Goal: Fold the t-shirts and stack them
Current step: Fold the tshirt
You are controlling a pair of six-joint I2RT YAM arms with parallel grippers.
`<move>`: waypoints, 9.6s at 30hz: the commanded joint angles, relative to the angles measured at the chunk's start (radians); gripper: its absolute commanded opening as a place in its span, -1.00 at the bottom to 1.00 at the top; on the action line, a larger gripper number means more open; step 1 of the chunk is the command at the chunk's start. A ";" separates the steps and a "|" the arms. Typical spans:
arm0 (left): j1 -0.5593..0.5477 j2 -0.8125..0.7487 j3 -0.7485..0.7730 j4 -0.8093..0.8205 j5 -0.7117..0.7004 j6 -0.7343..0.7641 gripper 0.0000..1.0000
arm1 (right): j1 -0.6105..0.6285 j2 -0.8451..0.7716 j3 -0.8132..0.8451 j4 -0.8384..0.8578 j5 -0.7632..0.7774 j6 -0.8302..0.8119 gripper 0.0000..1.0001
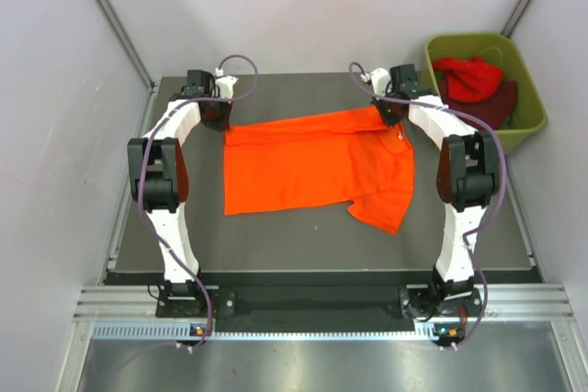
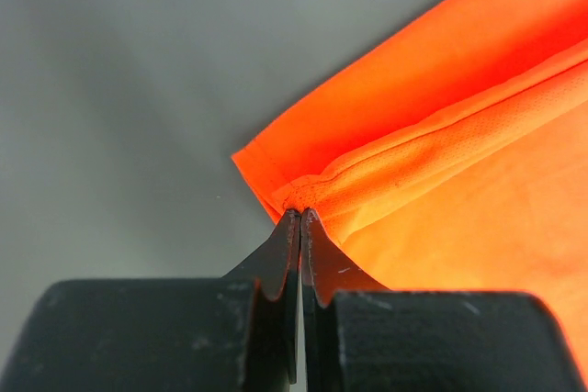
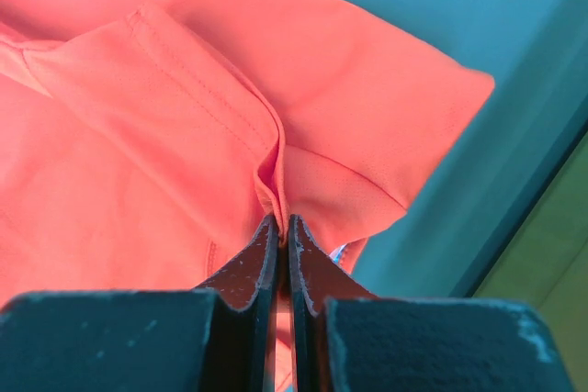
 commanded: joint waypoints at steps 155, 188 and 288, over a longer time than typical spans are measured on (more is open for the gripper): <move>0.020 0.237 0.441 -0.158 0.133 -0.263 -0.25 | 0.054 0.273 0.324 -0.224 -0.077 0.114 -0.40; 0.019 0.263 0.403 -0.154 0.056 -0.286 -0.29 | 0.057 0.197 0.281 -0.233 -0.097 0.105 -0.39; -0.018 0.241 0.426 -0.401 0.125 -0.212 -0.90 | 0.095 0.228 0.296 -0.192 -0.014 0.129 -0.41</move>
